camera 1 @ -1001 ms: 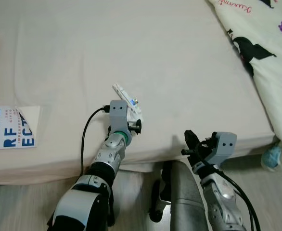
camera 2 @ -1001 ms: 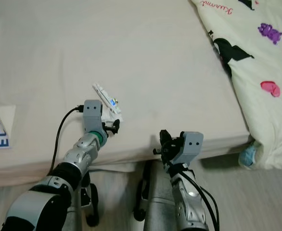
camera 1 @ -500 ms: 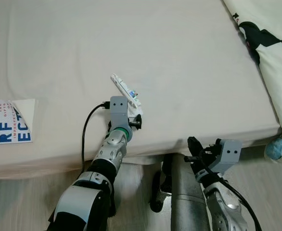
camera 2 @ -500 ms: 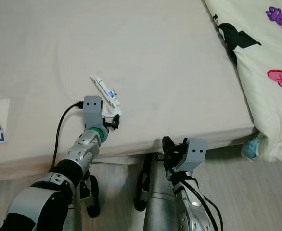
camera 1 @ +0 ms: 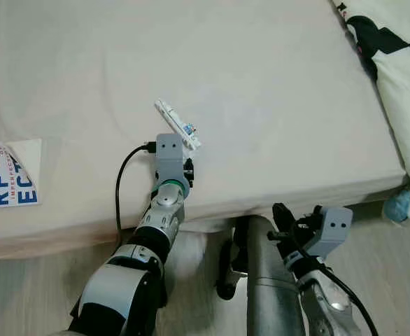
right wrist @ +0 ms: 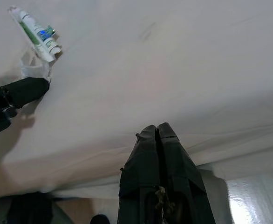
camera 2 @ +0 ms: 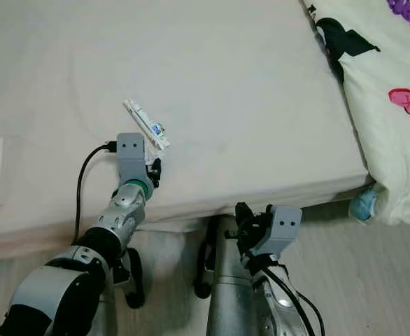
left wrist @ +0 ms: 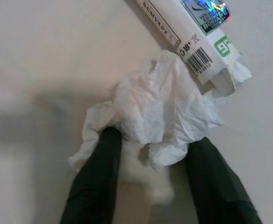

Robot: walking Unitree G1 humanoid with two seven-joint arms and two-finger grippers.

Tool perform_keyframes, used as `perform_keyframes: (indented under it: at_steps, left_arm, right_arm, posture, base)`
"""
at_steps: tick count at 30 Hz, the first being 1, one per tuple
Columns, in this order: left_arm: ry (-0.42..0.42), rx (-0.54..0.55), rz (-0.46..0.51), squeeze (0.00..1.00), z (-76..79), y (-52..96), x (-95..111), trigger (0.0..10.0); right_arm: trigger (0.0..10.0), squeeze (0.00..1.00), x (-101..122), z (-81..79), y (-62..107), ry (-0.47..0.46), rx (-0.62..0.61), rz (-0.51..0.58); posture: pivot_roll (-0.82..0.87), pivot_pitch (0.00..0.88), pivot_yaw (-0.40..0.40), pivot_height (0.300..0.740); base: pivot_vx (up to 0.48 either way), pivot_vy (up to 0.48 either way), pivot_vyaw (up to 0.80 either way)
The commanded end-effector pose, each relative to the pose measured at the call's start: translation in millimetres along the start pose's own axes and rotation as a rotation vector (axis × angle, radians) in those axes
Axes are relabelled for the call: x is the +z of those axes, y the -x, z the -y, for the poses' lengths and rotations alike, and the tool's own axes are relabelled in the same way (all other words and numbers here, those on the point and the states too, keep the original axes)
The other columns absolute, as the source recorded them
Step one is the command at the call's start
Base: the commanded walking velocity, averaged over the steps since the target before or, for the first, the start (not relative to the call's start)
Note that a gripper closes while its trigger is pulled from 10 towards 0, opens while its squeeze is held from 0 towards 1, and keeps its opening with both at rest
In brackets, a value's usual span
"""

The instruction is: Clean up the room

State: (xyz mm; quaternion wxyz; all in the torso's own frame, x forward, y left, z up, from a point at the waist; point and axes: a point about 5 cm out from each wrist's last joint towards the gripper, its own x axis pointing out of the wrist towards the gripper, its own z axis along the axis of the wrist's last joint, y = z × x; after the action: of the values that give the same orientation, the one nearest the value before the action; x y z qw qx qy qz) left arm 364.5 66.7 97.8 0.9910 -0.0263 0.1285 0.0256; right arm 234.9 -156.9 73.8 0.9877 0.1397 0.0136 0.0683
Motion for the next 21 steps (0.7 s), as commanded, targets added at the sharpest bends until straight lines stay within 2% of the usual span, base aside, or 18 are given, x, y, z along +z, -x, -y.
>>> perform_keyframes:
  at_steps: [1, 9, 10, 13, 18, 19, 21]
  left_arm:
    - [0.000, -0.023, -0.072, 0.00, 12.2, 7.1, -18.6, 0.0]
    - [-0.005, -0.039, -0.044, 0.00, 1.5, 10.5, -25.8, 0.0]
    - [-0.007, -0.039, -0.035, 0.00, -1.6, 11.7, -27.1, 0.0]
    - [-0.027, -0.042, 0.044, 0.00, -20.7, 23.1, -26.2, 0.0]
    - [-0.050, -0.039, 0.104, 0.00, -29.5, 31.5, -20.2, 0.0]
    - [-0.090, -0.023, 0.183, 0.00, -44.8, 41.0, -10.4, 0.0]
    - [-0.172, 0.002, 0.306, 0.00, -67.6, 63.3, 5.9, 0.0]
  right_arm:
    - [10.0, 0.00, -5.6, 1.1, 4.7, -0.013, -0.013, -0.034]
    - [10.0, 0.00, 15.2, -5.0, -15.6, 0.021, 0.053, 0.022]
    - [10.0, 0.00, 21.8, -5.0, -21.7, 0.029, 0.062, 0.039]
    - [10.0, 0.00, 56.5, -8.0, -56.0, 0.085, 0.146, 0.125]
    - [10.0, 0.00, 71.6, -9.8, -70.3, 0.095, 0.182, 0.156]
    - [10.0, 0.00, 76.6, -11.0, -82.9, 0.089, 0.195, 0.164]
    - [10.0, 0.00, 79.7, -13.6, -97.9, 0.067, 0.202, 0.164]
  posture:
    - [-0.12, 0.441, 0.037, 0.606]
    - [-0.06, 0.441, 0.019, 0.606]
    - [-0.05, 0.441, 0.016, 0.606]
    - [0.03, 0.431, -0.004, 0.606]
    - [0.07, 0.433, -0.016, 0.606]
    - [0.14, 0.423, -0.034, 0.606]
    - [0.19, 0.420, -0.029, 0.606]
  base:
    - [0.000, 0.000, 0.00]
    - [0.000, 0.000, 0.00]
    - [0.000, 0.000, 0.00]
    - [0.000, 0.000, 0.00]
    - [0.000, 0.000, 0.00]
    - [0.000, 0.000, 0.00]
    - [0.000, 0.000, 0.00]
